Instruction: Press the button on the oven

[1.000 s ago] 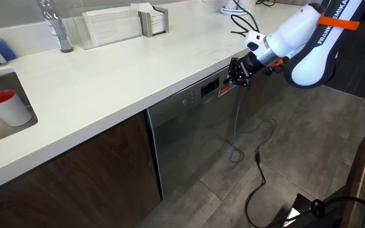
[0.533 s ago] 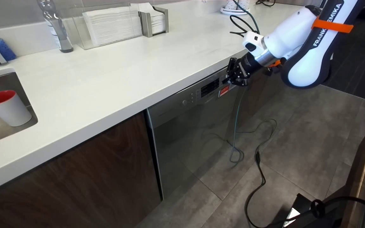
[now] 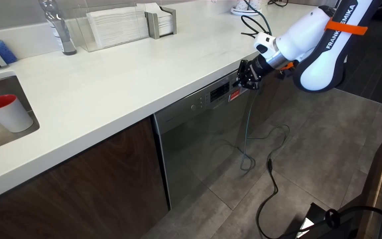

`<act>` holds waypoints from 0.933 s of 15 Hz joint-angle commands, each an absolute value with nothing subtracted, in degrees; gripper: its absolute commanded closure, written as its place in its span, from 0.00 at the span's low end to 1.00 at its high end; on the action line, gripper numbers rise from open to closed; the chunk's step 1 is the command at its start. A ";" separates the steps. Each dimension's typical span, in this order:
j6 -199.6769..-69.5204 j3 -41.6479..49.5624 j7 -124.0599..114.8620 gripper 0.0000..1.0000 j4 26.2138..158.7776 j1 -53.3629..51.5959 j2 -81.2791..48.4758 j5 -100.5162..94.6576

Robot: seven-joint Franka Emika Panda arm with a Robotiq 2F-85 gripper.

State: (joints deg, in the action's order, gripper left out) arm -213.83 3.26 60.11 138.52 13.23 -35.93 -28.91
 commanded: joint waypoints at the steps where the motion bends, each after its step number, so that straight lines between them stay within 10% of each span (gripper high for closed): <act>1: -215.42 4.50 58.19 1.00 137.18 12.00 -37.61 -29.75; 14: -217.22 4.77 57.47 1.00 136.03 11.82 -38.76 -29.53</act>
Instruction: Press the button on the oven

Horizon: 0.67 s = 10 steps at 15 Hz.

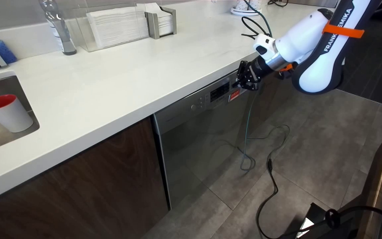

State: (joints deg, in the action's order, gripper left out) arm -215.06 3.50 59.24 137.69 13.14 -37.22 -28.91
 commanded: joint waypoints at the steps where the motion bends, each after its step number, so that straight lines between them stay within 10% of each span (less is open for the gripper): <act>1: -217.52 4.83 57.36 1.00 135.87 11.78 -38.91 -29.49; 10: -219.43 4.91 55.83 1.00 135.42 11.67 -39.90 -29.26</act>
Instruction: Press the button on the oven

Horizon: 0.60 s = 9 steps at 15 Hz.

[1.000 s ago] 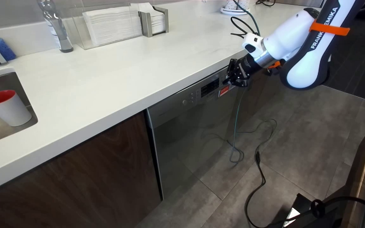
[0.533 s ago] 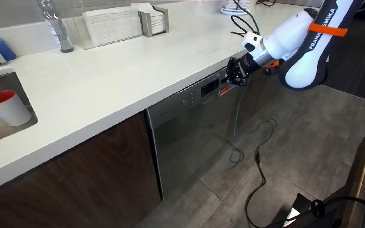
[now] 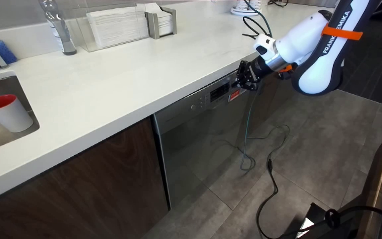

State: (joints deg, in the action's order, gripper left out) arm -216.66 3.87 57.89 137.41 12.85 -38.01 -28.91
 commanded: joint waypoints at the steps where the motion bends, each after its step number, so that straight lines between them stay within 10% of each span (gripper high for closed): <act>1: -219.95 4.96 55.67 1.00 135.36 11.63 -40.05 -29.19; 9: -222.37 5.45 54.30 1.00 134.88 11.13 -41.23 -29.01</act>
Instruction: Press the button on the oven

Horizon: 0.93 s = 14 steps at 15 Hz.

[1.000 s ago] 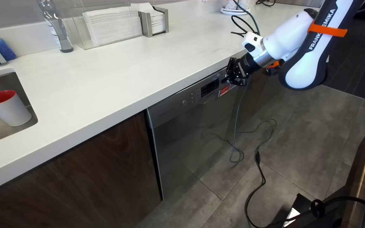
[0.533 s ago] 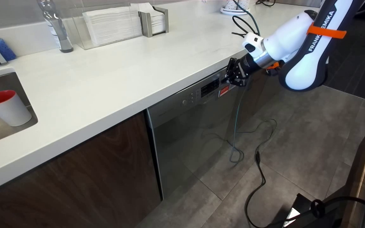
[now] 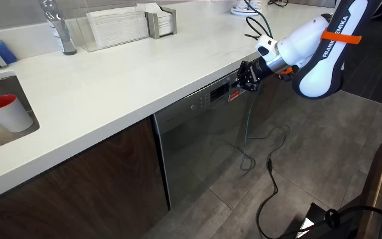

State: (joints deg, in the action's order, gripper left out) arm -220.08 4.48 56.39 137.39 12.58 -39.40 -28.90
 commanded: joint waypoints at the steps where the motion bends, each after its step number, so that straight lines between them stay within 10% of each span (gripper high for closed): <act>1: -222.61 5.43 54.00 1.00 134.87 11.18 -41.34 -29.07; 14: -222.63 6.39 53.56 1.00 135.36 10.63 -40.79 -28.83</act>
